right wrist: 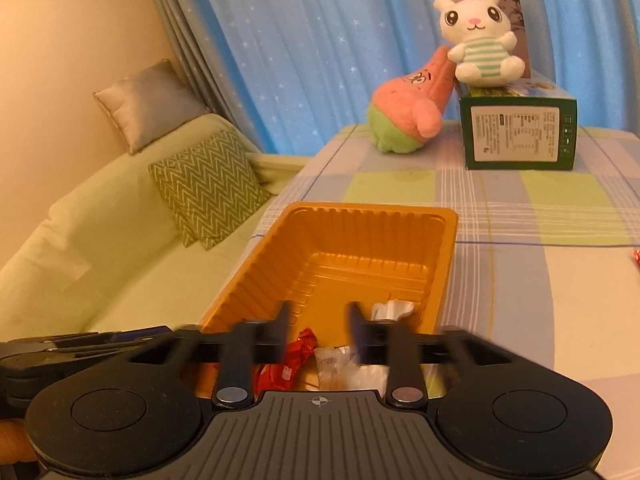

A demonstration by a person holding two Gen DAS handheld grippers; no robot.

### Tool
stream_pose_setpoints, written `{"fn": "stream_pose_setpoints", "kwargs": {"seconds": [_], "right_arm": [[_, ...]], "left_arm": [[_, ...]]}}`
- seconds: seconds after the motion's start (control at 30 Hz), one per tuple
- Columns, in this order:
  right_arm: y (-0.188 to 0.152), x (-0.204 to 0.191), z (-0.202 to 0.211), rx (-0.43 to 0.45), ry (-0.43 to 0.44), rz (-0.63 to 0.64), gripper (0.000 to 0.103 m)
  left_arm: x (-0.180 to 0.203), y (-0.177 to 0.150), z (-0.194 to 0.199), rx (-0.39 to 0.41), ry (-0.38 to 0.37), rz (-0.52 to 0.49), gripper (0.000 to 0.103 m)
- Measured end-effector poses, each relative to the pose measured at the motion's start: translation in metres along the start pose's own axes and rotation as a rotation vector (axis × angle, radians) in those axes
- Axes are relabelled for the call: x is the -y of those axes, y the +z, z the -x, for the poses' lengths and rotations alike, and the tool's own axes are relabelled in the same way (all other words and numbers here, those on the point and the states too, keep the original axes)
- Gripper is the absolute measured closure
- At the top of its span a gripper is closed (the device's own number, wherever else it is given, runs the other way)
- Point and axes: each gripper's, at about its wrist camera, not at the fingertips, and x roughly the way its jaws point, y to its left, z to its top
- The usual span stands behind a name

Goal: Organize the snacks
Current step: 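Open both tools to drop the candy and red packet into the orange tray, then move both tools back toward the remaining candy cluster on the table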

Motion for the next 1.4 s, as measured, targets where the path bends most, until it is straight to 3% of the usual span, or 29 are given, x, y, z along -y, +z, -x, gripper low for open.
{"fn": "stream_pose_setpoints", "kwargs": {"seconds": [0.53,1.0,1.4], "right_arm": [[-0.034,0.046,0.068,-0.011,-0.137,-0.115,0.041],[-0.052,0.084,0.147,0.033,-0.244,-0.199,0.041],[-0.065,0.12,0.198,0.064,-0.321,-0.274,0.041]], "left_arm": [[0.028,-0.016,0.031,0.008,-0.019,-0.04,0.052],[0.098,-0.023,0.061,0.027,-0.096,-0.135,0.037],[0.167,-0.035,0.065,0.016,-0.188,-0.225,0.031]]}}
